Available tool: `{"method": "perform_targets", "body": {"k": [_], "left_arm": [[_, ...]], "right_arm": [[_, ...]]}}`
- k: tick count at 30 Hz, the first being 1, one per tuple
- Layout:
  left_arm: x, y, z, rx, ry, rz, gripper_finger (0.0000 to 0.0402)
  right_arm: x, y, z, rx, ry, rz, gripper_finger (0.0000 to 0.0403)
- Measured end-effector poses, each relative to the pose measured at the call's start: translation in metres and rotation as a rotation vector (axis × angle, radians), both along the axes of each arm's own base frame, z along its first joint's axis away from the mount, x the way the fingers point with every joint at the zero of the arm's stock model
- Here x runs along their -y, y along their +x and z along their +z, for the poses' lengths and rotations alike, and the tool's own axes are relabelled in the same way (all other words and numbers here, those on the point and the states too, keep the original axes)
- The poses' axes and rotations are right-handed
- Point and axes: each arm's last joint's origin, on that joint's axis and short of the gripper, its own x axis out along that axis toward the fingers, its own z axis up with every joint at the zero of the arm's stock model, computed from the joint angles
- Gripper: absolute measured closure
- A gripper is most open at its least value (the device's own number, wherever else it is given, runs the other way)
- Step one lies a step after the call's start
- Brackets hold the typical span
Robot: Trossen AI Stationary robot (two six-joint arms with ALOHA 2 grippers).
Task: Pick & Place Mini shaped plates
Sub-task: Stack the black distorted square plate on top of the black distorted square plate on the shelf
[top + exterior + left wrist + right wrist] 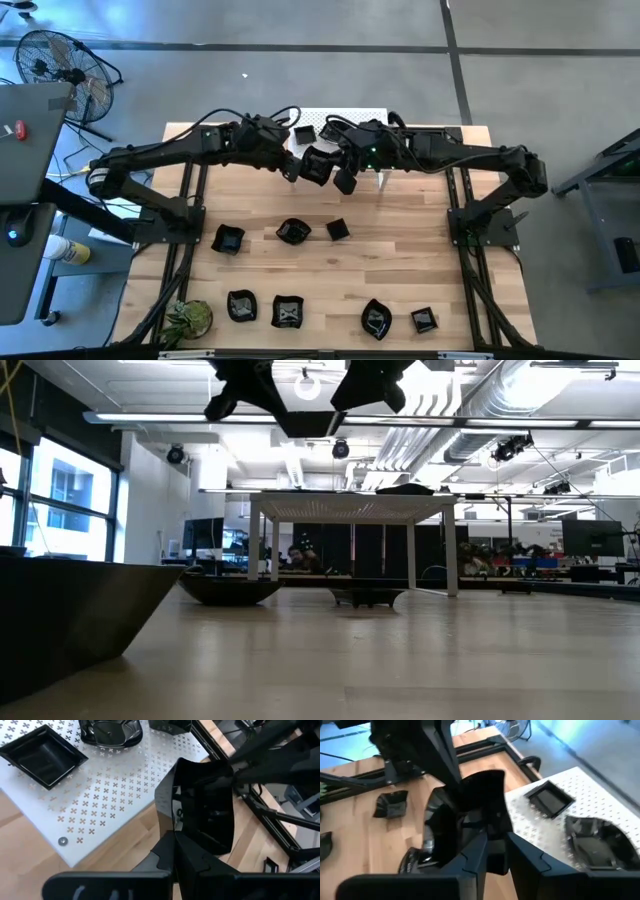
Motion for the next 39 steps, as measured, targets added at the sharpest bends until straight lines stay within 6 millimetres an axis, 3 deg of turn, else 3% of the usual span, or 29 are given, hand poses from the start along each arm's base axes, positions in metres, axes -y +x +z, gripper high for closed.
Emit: {"method": "perform_targets", "body": {"k": [11, 24, 33, 39], "left_arm": [[-0.0005, -0.0001, -0.0001, -0.001, 0.002, 0.004, 0.0401], [-0.0007, -0.0001, -0.0001, -0.002, 0.01, 0.009, 0.0401], [-0.0003, 0.0001, 0.0002, -0.003, 0.023, -0.027, 0.0392], [0.0015, -0.0074, 0.0072, -0.007, 0.039, -0.051, 0.0333]], "right_arm": [[0.0012, 0.0018, 0.0004, 0.01, -0.013, 0.025, 0.0286], [0.0029, 0.0045, -0.0045, -0.008, 0.001, 0.037, 0.0395], [0.0033, 0.0045, -0.0044, -0.002, 0.015, 0.024, 0.0398], [0.0029, 0.0047, -0.0042, 0.001, 0.018, 0.027, 0.0398]]}}
